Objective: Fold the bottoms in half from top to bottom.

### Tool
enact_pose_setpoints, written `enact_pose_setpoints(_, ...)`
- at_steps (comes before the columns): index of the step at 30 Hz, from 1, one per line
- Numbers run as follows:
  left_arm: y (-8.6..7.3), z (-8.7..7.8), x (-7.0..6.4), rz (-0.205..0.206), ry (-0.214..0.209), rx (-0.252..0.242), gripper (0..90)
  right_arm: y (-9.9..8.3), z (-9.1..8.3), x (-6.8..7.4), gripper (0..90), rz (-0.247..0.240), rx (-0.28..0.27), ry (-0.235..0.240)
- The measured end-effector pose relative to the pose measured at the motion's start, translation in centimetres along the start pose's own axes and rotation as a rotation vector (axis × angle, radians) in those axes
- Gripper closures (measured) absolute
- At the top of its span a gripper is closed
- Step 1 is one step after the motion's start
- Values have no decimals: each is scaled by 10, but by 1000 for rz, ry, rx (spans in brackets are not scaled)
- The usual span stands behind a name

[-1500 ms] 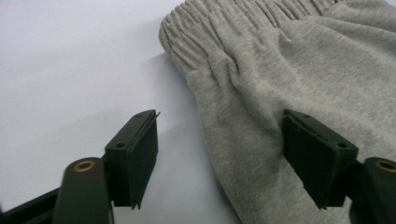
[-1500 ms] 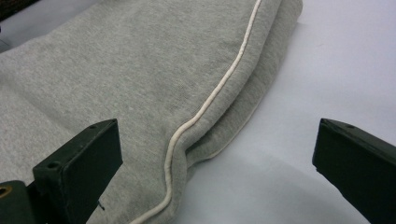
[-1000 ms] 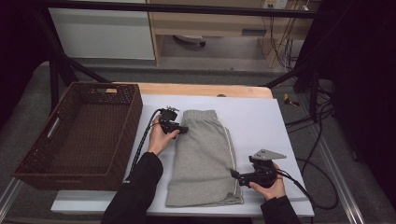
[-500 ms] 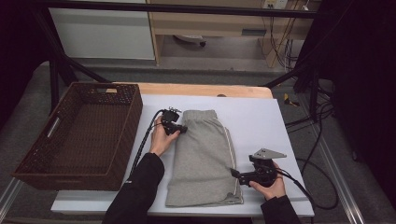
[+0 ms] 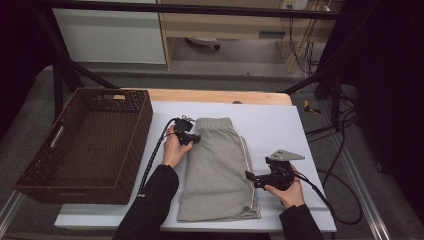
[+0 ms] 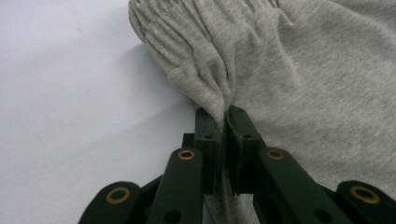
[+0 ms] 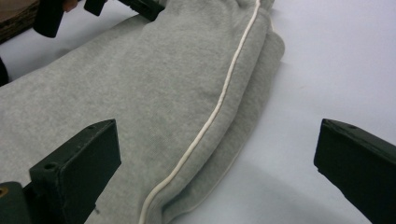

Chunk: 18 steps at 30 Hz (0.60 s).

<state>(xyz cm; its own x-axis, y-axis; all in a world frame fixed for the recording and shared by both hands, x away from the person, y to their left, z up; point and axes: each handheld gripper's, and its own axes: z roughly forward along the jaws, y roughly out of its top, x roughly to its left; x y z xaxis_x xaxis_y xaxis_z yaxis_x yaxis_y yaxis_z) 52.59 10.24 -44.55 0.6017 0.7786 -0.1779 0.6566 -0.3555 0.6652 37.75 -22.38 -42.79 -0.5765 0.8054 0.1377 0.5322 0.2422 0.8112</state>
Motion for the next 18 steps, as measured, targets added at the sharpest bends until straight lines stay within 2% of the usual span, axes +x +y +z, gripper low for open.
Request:
enact_pose_setpoints(6, -2, 0, 0, 8, -1, -11, 837, 11, 5, -6, 15, -24, -20, -10)
enact_pose_setpoints(10, -2, 0, 2, 1, -12, -15, 837, 19, 11, -11, 26, -6, -37, -11)
enact_pose_setpoints(18, -3, 0, 3, -5, -19, -16, 837, 39, 24, -25, 31, 7, -31, -37)
